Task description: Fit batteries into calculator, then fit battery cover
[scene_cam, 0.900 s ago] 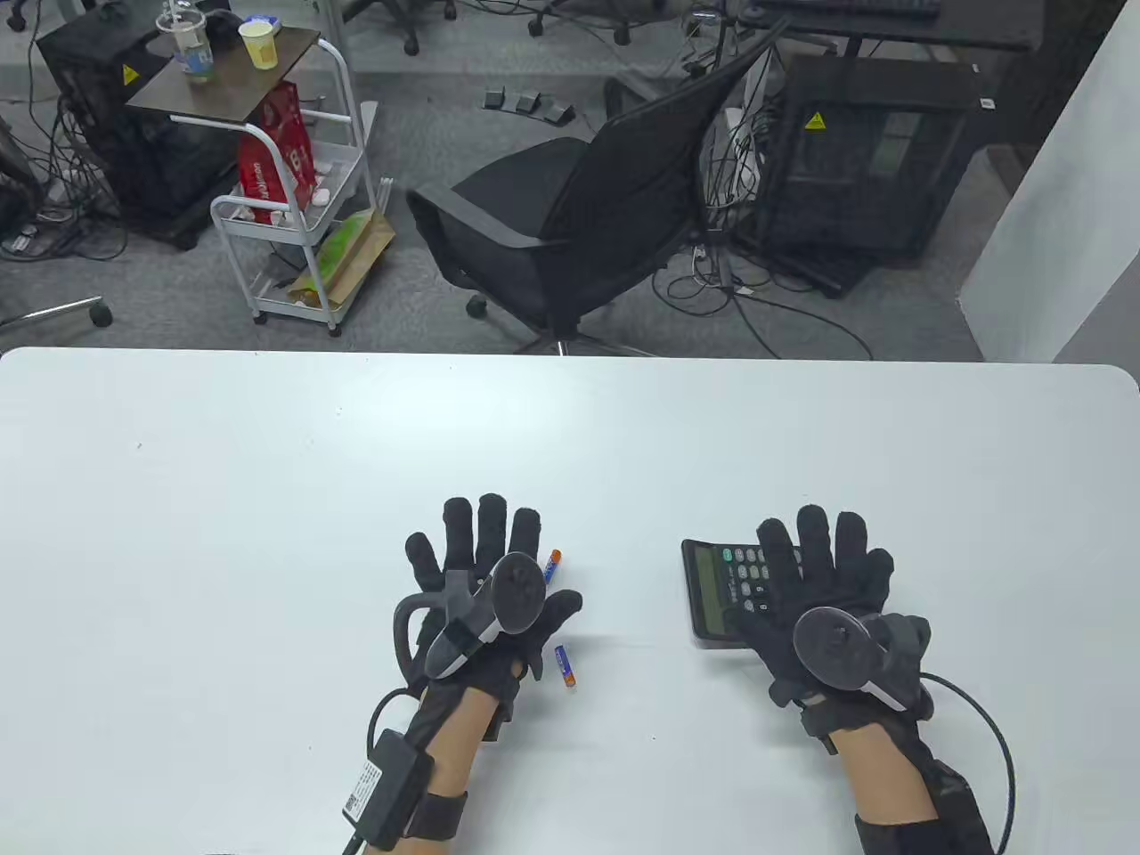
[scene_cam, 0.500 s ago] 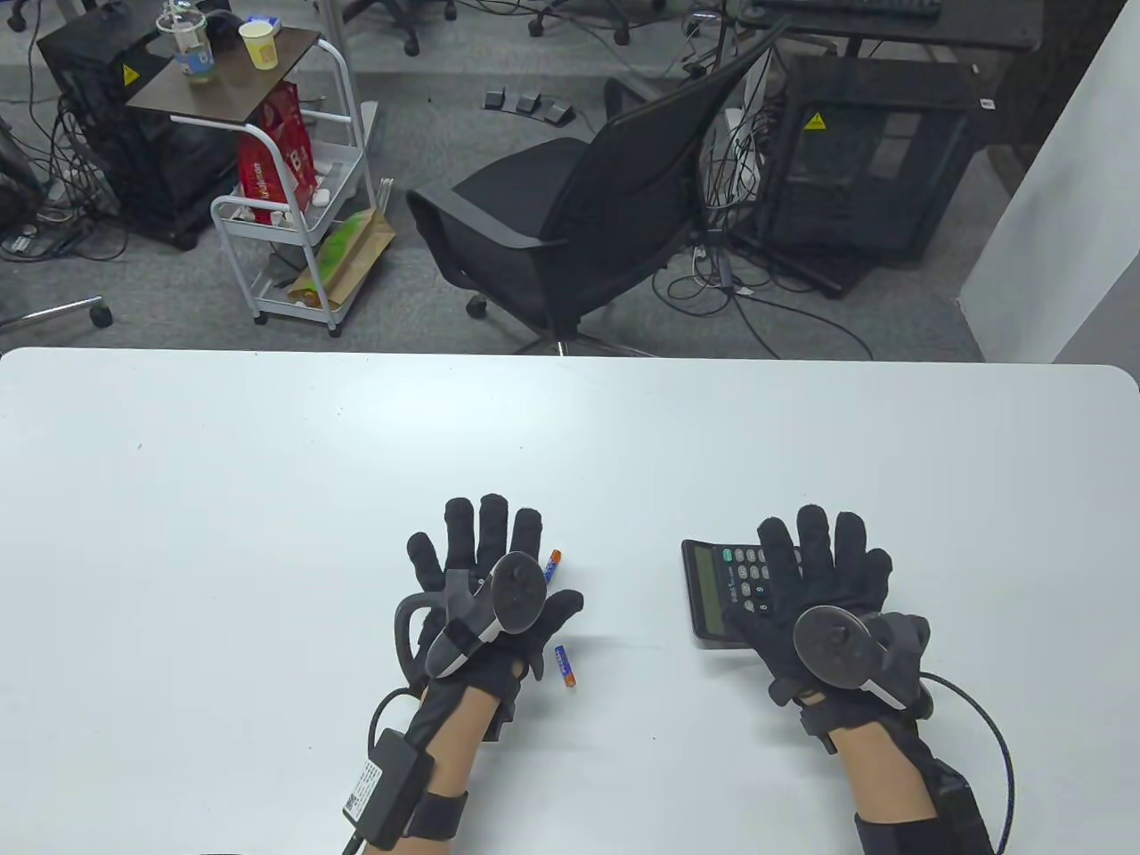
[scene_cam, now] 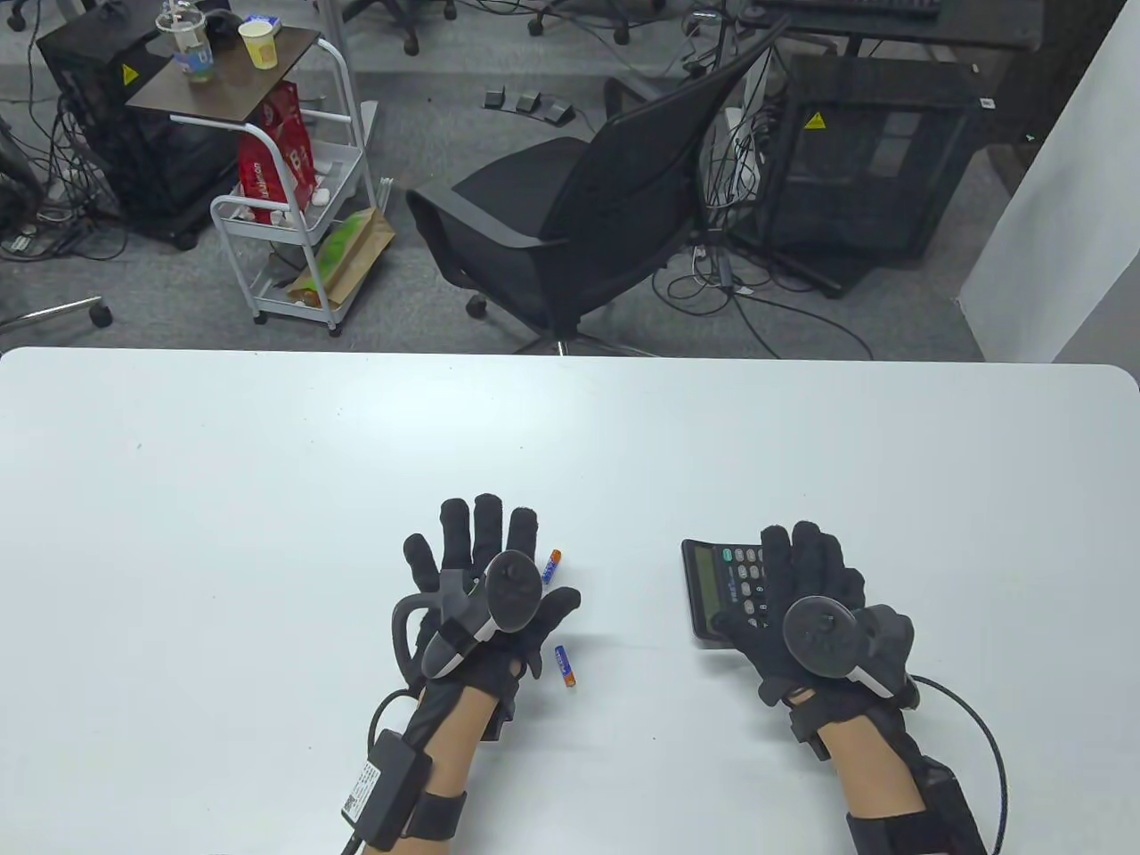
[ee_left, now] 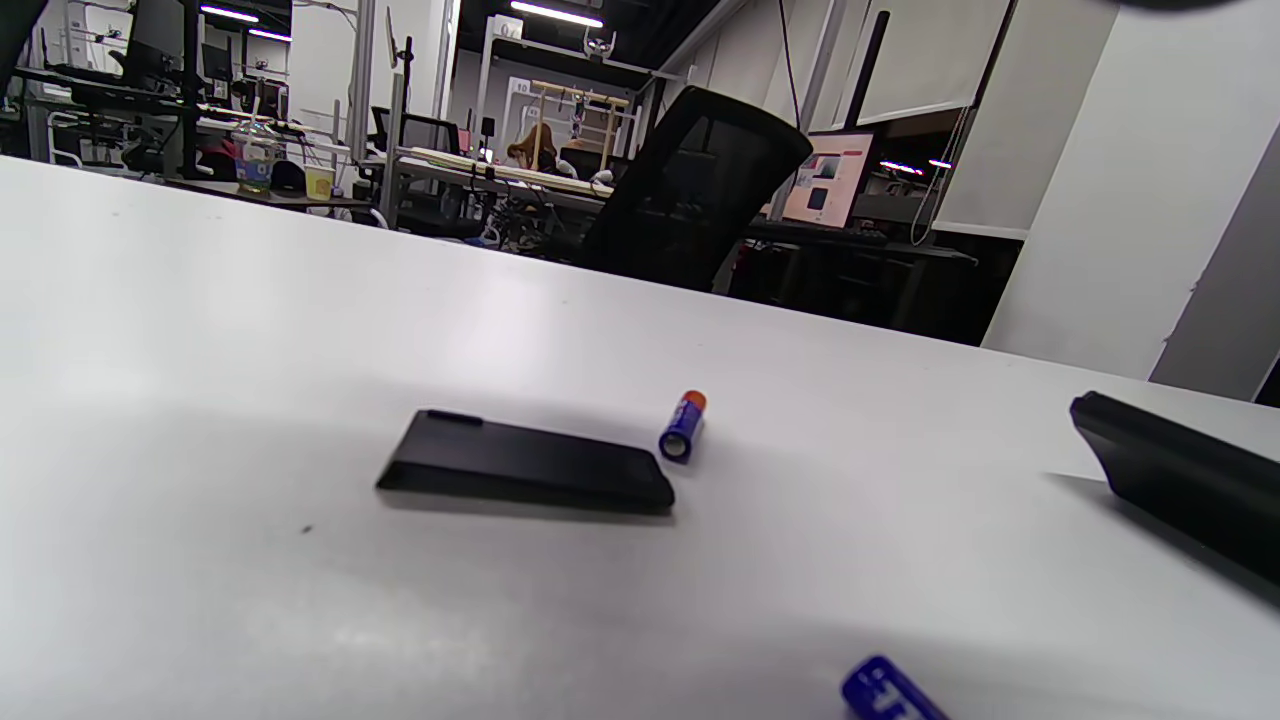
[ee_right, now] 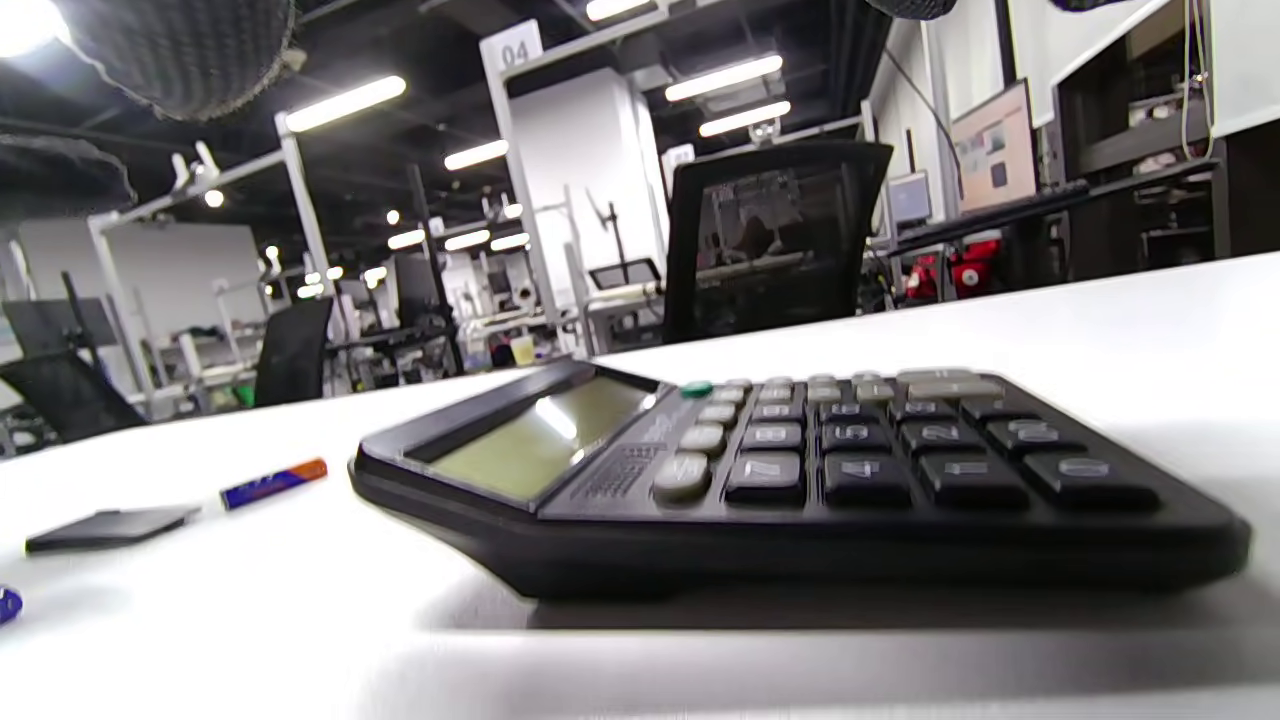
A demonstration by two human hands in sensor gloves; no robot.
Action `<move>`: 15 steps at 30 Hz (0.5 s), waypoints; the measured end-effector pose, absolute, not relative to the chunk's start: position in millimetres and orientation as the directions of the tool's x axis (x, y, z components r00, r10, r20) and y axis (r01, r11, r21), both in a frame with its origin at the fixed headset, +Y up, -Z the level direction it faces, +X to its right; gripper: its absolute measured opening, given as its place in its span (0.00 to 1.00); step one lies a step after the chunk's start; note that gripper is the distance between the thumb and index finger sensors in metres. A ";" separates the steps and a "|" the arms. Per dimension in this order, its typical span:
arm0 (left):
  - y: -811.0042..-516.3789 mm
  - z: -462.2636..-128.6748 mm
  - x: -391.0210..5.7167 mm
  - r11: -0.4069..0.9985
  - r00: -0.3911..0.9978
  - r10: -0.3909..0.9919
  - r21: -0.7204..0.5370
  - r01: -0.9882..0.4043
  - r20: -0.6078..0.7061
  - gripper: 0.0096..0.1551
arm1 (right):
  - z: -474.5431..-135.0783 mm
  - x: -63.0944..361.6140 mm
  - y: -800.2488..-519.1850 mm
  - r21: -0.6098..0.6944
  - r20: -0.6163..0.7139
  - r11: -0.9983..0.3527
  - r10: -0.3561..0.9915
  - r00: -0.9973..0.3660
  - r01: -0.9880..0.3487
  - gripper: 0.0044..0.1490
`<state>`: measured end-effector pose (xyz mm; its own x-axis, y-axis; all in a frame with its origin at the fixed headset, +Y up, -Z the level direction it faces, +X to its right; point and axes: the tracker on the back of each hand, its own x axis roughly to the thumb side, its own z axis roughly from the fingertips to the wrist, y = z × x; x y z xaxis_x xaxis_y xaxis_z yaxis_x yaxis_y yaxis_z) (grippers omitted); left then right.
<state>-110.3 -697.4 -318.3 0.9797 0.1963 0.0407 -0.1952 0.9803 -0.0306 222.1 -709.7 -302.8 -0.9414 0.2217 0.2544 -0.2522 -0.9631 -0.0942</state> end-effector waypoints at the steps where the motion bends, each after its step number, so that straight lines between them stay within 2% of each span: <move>1: -697.5 -318.5 -111.1 0.979 0.979 0.202 -0.034 -0.201 0.035 0.57 | -304.0 219.5 -713.1 -0.073 0.253 -0.966 0.221 -0.942 -0.247 0.65; 15: -698.4 -319.1 -118.0 0.975 0.975 0.222 -0.038 -0.221 0.014 0.57 | -321.3 199.9 -752.6 0.183 0.170 -0.978 0.134 -0.976 -0.103 0.68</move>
